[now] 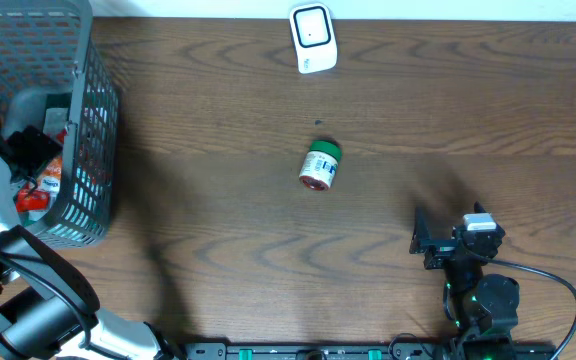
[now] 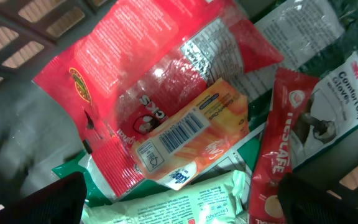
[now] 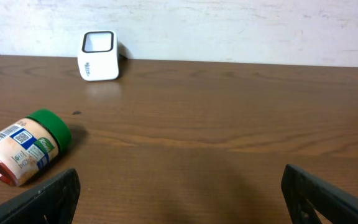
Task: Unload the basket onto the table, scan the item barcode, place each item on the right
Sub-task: 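Grasp the orange snack box with the left gripper and lift it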
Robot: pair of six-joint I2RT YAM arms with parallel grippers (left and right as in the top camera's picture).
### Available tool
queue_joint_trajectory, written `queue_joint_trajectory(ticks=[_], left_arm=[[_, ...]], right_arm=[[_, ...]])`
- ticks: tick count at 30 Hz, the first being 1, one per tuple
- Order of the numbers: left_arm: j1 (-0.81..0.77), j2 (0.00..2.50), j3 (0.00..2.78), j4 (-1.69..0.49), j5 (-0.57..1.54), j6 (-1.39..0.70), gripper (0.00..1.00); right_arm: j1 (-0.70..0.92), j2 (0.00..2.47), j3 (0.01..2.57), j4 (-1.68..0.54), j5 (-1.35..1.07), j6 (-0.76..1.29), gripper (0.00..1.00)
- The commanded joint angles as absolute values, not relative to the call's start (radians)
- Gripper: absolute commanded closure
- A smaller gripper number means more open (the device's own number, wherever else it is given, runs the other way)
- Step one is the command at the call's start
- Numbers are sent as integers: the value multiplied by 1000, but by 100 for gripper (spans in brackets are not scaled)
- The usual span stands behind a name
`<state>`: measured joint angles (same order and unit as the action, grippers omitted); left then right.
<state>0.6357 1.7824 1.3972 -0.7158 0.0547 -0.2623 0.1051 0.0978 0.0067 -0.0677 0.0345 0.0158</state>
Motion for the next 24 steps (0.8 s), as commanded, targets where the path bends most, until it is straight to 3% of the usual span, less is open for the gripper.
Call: queue_joint_trajectory(ticks=[1,24], left_arm=[[637,1798,1378,-695,62,-261,2],[637,1820,1344,-605,78,-205,2]], right_arm=[[100,97,6,-71,43,29,1],[100,97,6,-71,43,29,1]])
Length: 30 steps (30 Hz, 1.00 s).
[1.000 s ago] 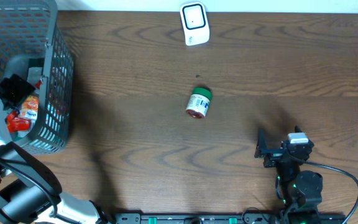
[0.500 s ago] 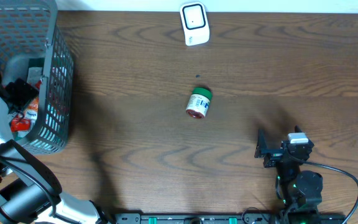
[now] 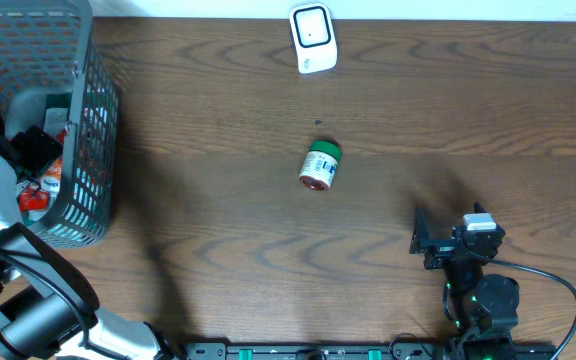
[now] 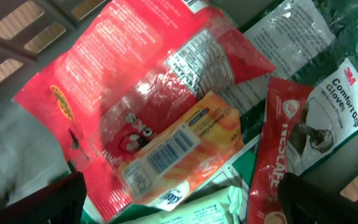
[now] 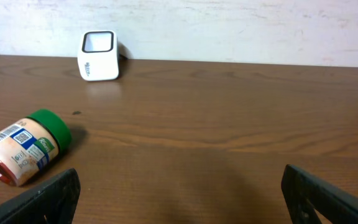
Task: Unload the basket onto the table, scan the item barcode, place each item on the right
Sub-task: 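Grasp the orange snack box with the left gripper and lift it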
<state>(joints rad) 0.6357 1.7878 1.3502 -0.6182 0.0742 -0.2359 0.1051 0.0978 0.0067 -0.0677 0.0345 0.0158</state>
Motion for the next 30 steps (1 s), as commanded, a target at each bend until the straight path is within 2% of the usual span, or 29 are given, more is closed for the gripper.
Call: queue_joint_trajectory(ticks=[1,5,7,12,15,20,22,24,30], left_arm=[[637,1827,1344,-596,79,-192,2],[637,1866,1344,-581,79,-133,2],[638,1885,1344,-577,79,-108,6],[637,1901,1344,-589,80,-101,38],[637,1899,1349,-589,80,-102,53],[638,1876,1359,-590,84,-101,55],[637,1846,1360,-588,93,-102,60],[637,1812,1360,-585,95,-102,70],[637,1678,1360,-562,98,-110,73]], right_arm=[[100,97,6,-71,43,29,1],[100,97,6,-71,43,29,1],[100,97,6,-71,43,29,1],[100,97,6,-71,43,29,1],[100,97,6,-71,43,29,1],[100,97,6,-71,43,29,1],[100,97,6,-71,43,29,1],[100,97,6,-71,43,29,1],[100,97,6,-71,43,29,1]])
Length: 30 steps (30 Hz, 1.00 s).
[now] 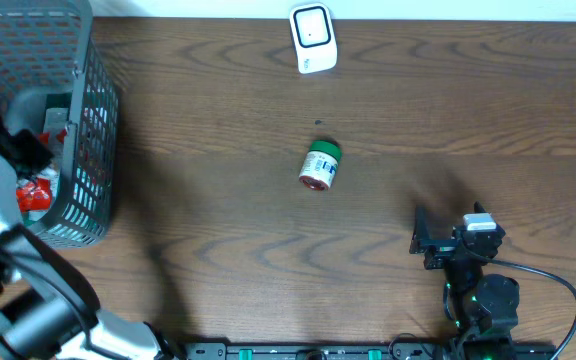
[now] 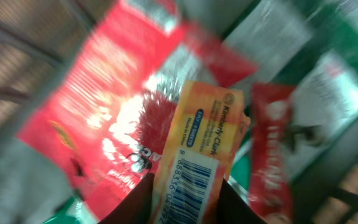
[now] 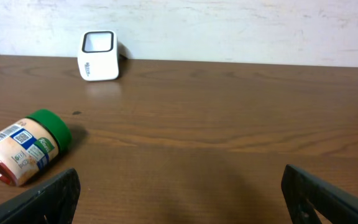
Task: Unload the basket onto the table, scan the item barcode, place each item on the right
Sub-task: 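Grasp the orange snack box with the left gripper and lift it, then carry the orange box with the left gripper past the scanner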
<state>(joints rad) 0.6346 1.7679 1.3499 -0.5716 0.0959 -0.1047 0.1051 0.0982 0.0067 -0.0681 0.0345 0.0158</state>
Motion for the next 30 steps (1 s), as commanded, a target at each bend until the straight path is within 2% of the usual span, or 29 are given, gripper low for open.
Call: queue_joint_trajectory(ticks=[1,7,14,21,30], left_arm=[[637,1650,1360,-558,98,-114,74],[633,1465,1360,-525,98,-172,74],[538,1201,1360,-505,104,-190,73],[314,1122,1360,-599,124,-190,73],[-38,1239,1359,-731,120,-205,73]], right_arm=[[100,97,6,-71,43,29,1],[100,97,6,-71,43,29,1],[100,97,6,-71,43,29,1],[100,97,6,-71,43,29,1],[100,97,6,-71,43,29,1]])
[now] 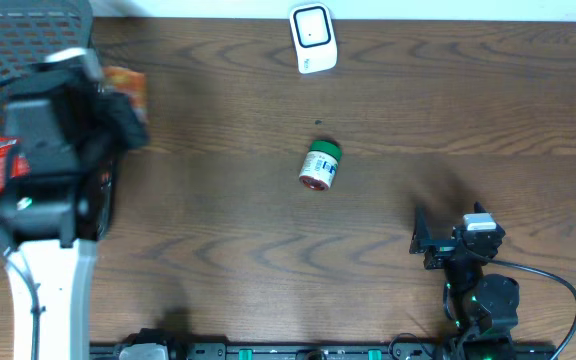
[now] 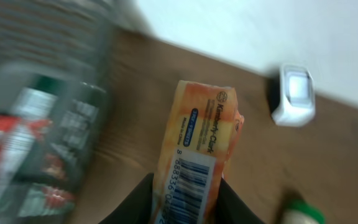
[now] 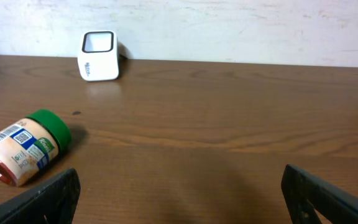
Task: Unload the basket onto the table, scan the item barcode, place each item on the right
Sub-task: 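Carry the orange box with the left gripper past the scanner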
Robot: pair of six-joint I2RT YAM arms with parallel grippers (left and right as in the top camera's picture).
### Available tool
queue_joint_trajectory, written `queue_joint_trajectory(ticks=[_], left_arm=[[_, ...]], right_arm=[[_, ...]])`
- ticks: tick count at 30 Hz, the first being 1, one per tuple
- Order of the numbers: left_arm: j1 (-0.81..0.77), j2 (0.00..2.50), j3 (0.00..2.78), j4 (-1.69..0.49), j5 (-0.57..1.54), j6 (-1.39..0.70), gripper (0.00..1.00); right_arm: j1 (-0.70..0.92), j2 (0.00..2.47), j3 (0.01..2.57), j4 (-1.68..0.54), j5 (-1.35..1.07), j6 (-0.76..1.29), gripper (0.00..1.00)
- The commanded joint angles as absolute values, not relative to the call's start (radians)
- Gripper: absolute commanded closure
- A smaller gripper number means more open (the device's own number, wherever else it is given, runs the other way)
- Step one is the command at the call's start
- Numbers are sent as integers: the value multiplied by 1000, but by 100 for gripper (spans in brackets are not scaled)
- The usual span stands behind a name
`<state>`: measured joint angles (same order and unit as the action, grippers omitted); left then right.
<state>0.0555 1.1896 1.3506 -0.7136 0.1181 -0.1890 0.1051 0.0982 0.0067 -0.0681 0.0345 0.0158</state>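
Observation:
My left gripper (image 2: 182, 198) is shut on an orange tissue packet (image 2: 197, 143), barcode facing the wrist camera. The overhead view shows the packet (image 1: 126, 82) held in the air beside the right wall of the basket. A white scanner (image 1: 313, 38) stands at the table's far edge, to the right of the packet and well apart from it; in the left wrist view the scanner (image 2: 294, 93) sits ahead and right. My right gripper (image 3: 179, 186) rests open and empty at the near right.
A jar with a green lid (image 1: 319, 165) lies on its side mid-table, left of the right gripper in its view (image 3: 23, 146). Red and green packets (image 2: 23, 143) remain in the grey wire basket.
The left gripper, shut on the orange packet down inside the basket, is now raised out of it, holding the packet over the table at the basket's right side. The right arm is unmoved.
The left gripper hung open over the heap of packets in the basket at the first two moments, closer at the second. It was then shut on the orange packet there. Now the packet is out of the basket, over the table.

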Motion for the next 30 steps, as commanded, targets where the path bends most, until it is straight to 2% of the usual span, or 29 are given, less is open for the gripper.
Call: queue_joint_trajectory(ticks=[1,8,13,16,23,30], left_arm=[[-76,1266,1359,-737,119,-205,73],[-271,1471,1359,-750,-6,-240,73],[-339,1611,1359,-727,-118,-269,73],[-350,1672,1359,-717,-101,-276,70],[-291,1692,1374,-767,216,-271,69],[-110,1692,1411,-802,620,-271,69]], right_arm=[[100,97,6,-71,43,29,1],[100,97,6,-71,43,29,1],[100,97,6,-71,43,29,1],[100,97,6,-71,43,29,1],[100,97,6,-71,43,29,1],[100,97,6,-71,43,29,1]])
